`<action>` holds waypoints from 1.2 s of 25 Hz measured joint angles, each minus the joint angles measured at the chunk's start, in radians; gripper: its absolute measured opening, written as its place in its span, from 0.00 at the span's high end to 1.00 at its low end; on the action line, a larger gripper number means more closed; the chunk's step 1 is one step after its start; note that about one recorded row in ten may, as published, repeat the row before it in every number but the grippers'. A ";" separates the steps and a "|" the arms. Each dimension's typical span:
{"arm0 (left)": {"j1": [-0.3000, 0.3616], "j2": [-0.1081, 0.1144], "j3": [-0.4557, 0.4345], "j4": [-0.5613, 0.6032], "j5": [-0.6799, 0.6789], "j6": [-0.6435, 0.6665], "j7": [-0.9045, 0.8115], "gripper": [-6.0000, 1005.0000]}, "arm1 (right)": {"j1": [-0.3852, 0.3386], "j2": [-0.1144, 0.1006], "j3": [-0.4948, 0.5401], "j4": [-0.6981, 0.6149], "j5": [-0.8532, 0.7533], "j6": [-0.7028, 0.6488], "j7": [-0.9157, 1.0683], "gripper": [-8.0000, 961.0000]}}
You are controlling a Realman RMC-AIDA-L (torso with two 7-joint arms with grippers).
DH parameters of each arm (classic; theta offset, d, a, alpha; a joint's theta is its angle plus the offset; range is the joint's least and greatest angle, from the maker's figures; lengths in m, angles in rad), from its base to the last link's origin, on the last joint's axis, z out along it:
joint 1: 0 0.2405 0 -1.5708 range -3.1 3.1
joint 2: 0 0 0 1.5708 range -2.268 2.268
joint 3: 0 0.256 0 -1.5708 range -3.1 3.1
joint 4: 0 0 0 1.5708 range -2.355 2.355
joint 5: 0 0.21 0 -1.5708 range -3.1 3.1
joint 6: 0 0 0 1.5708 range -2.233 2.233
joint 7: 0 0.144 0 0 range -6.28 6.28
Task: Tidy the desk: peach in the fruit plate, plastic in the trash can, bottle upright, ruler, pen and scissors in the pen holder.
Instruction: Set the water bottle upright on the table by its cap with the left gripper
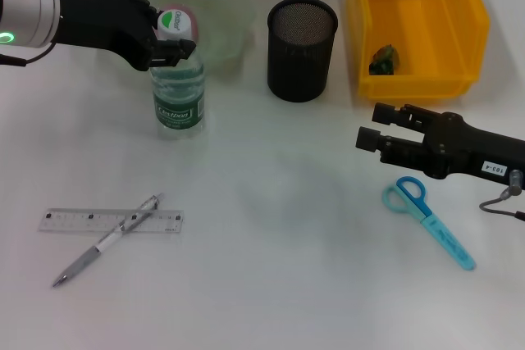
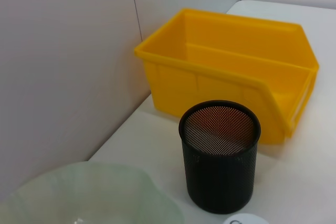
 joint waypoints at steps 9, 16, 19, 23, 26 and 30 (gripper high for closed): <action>0.000 0.000 0.004 -0.002 -0.001 -0.001 0.003 0.51 | -0.003 0.000 0.000 0.000 -0.003 -0.006 0.000 0.21; -0.004 0.000 0.003 -0.010 -0.008 0.003 0.003 0.49 | -0.006 0.000 0.000 0.000 -0.005 -0.008 0.000 0.21; -0.006 0.001 0.002 -0.010 -0.012 0.010 0.003 0.49 | -0.007 0.000 0.000 0.000 -0.005 -0.008 0.000 0.21; -0.005 0.002 0.001 -0.009 -0.024 0.012 0.003 0.48 | -0.007 0.000 -0.001 0.000 -0.005 -0.009 0.000 0.21; -0.002 0.003 0.000 -0.005 -0.038 0.013 0.003 0.47 | -0.007 0.000 -0.002 0.000 -0.005 -0.009 0.000 0.21; -0.001 0.003 -0.001 -0.004 -0.040 0.012 0.003 0.46 | -0.007 0.000 -0.002 0.000 -0.005 -0.009 0.000 0.21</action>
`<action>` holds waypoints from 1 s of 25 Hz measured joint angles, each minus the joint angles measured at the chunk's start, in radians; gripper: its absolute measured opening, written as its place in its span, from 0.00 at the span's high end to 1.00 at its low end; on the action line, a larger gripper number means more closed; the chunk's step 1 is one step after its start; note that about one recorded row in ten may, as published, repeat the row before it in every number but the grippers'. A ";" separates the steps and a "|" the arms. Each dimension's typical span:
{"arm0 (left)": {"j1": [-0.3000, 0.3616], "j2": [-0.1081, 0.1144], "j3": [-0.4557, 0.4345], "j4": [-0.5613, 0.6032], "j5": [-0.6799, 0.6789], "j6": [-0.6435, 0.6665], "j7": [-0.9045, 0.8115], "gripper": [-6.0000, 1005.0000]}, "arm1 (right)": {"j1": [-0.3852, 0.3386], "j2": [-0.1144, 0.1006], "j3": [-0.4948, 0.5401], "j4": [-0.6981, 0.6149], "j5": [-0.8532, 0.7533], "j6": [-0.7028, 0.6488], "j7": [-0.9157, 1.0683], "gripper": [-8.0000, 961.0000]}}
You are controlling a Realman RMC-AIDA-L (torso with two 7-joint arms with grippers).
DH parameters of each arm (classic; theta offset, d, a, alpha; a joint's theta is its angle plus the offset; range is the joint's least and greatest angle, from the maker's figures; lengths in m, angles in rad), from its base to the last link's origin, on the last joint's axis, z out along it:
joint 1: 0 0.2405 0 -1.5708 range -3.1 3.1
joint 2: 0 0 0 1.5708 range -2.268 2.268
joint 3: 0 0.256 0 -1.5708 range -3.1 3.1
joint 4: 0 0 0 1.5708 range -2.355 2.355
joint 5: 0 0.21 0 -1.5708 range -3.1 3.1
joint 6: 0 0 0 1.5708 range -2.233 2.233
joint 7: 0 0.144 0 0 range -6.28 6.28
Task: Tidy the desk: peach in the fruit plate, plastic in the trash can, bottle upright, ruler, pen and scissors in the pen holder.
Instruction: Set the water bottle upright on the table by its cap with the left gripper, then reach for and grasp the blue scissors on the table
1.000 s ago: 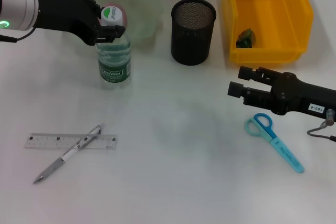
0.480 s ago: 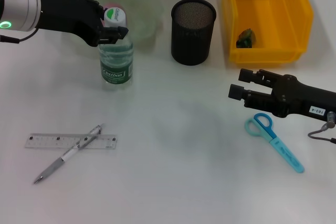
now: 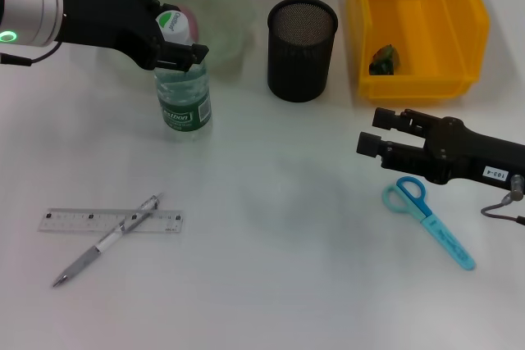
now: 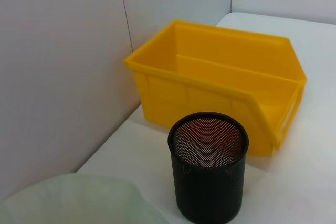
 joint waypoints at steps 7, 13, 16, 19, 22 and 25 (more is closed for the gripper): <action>0.000 -0.001 -0.006 0.003 -0.007 -0.005 0.000 0.31 | -0.001 0.000 0.000 0.000 0.000 0.000 0.000 0.21; 0.000 -0.001 -0.019 0.007 -0.012 -0.020 0.000 0.31 | -0.001 0.000 0.000 0.000 -0.002 0.000 0.001 0.21; 0.001 -0.001 -0.023 0.014 -0.014 -0.033 0.000 0.31 | -0.002 0.000 0.000 0.000 -0.002 0.000 0.001 0.21; 0.007 -0.001 -0.024 0.029 -0.024 -0.036 0.000 0.31 | -0.003 0.000 0.000 0.006 -0.003 0.000 0.002 0.21; 0.014 -0.001 -0.028 0.042 -0.046 -0.037 0.007 0.31 | -0.003 0.000 0.000 0.007 -0.003 0.000 0.002 0.21; 0.029 -0.002 -0.045 0.077 -0.080 -0.037 0.012 0.31 | -0.003 0.000 0.000 0.009 -0.003 0.000 0.002 0.21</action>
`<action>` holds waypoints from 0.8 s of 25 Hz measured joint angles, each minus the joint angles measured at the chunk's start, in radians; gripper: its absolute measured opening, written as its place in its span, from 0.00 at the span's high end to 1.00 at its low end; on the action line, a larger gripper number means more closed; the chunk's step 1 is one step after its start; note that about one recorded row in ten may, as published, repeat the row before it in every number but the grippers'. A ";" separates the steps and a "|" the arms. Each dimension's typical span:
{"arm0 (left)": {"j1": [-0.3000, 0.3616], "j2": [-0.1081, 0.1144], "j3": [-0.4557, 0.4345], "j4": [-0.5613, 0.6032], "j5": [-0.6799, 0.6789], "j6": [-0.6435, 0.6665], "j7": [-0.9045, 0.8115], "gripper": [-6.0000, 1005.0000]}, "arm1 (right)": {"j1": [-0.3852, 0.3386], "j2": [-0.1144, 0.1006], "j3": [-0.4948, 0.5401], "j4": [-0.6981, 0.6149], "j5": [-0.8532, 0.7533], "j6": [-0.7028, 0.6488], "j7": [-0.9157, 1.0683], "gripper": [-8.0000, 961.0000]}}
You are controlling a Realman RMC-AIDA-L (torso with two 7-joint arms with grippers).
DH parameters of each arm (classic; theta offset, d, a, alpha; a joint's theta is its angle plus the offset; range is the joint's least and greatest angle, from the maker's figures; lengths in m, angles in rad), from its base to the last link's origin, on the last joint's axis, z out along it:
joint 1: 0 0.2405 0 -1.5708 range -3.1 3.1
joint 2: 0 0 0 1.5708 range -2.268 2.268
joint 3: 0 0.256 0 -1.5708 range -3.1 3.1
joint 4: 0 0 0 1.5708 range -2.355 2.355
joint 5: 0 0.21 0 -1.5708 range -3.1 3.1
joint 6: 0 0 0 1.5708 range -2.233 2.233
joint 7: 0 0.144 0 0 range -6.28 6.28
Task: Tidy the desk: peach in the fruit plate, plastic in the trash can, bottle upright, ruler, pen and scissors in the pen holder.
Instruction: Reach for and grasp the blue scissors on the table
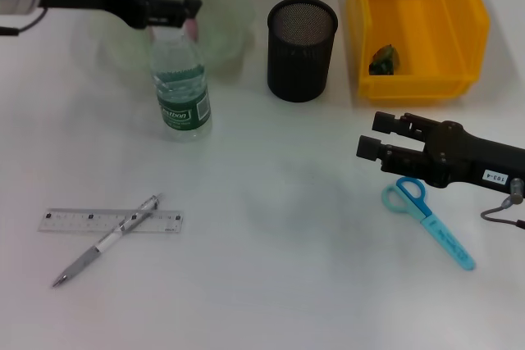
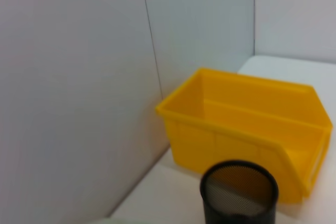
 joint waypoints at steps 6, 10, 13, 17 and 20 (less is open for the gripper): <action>0.040 0.001 -0.038 0.058 -0.103 0.014 0.016 0.31 | 0.000 0.000 0.000 0.001 0.000 0.000 0.000 0.21; 0.057 0.006 -0.147 0.038 -0.240 0.071 0.053 0.31 | 0.001 0.000 0.000 0.001 0.000 0.000 0.000 0.21; 0.058 0.014 -0.238 -0.005 -0.331 0.155 0.071 0.31 | 0.002 0.000 0.000 0.001 0.000 0.000 0.000 0.21; 0.061 0.024 -0.284 -0.048 -0.397 0.215 0.081 0.31 | 0.006 0.000 0.000 0.001 0.000 0.000 -0.002 0.21; 0.071 0.042 -0.347 -0.170 -0.508 0.322 0.120 0.31 | 0.008 0.000 0.000 0.001 0.001 0.000 -0.006 0.21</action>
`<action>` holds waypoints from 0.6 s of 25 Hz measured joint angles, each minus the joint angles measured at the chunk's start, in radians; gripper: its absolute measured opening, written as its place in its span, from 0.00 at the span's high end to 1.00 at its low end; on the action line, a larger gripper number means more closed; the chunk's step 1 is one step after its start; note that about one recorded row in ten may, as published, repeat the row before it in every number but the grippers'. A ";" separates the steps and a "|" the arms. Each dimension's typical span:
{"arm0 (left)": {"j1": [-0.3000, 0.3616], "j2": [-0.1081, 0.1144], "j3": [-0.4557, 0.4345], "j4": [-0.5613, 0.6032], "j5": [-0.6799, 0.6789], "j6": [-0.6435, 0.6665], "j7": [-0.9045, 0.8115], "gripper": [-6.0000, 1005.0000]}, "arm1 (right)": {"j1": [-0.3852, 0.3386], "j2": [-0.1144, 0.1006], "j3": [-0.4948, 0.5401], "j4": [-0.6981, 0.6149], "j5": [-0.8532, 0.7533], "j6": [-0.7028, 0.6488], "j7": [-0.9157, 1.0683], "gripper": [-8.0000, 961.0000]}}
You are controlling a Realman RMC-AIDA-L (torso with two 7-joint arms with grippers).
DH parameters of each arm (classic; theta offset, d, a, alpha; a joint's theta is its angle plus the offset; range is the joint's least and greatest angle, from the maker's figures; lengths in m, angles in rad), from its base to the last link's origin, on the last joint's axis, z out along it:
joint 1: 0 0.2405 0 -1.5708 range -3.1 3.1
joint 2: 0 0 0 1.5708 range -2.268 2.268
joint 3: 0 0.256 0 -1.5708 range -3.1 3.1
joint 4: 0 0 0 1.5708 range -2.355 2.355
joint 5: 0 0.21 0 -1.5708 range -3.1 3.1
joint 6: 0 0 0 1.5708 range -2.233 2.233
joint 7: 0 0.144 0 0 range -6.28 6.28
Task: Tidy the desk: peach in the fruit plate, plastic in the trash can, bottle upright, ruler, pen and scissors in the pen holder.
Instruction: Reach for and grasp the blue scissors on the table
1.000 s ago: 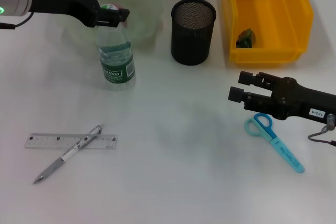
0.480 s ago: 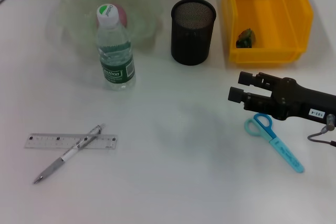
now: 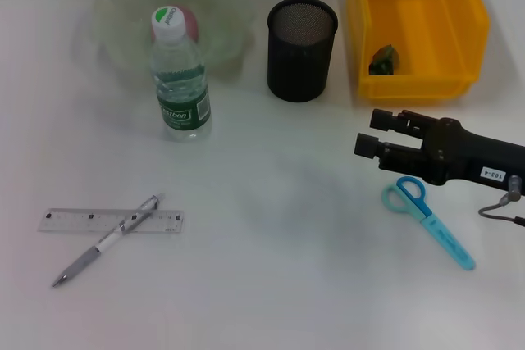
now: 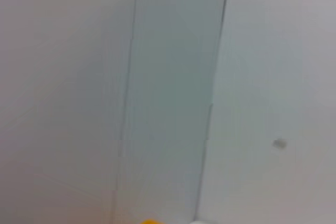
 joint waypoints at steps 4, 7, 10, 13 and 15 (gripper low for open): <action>0.018 0.004 -0.037 -0.061 -0.060 0.082 0.032 0.31 | 0.001 0.000 0.000 -0.002 0.003 -0.008 0.000 0.21; 0.038 0.004 -0.050 -0.071 -0.080 0.120 0.058 0.31 | 0.001 0.000 0.001 -0.002 0.004 -0.013 -0.002 0.21; 0.074 -0.001 -0.051 -0.075 -0.094 0.189 0.127 0.31 | 0.001 0.000 0.005 -0.002 0.006 -0.026 -0.003 0.22; 0.095 -0.008 -0.046 -0.136 -0.090 0.263 0.206 0.31 | 0.001 0.000 0.006 -0.003 0.007 -0.037 -0.003 0.22; 0.103 -0.009 -0.040 -0.199 -0.086 0.299 0.276 0.31 | 0.001 0.000 0.007 -0.004 0.007 -0.039 -0.004 0.22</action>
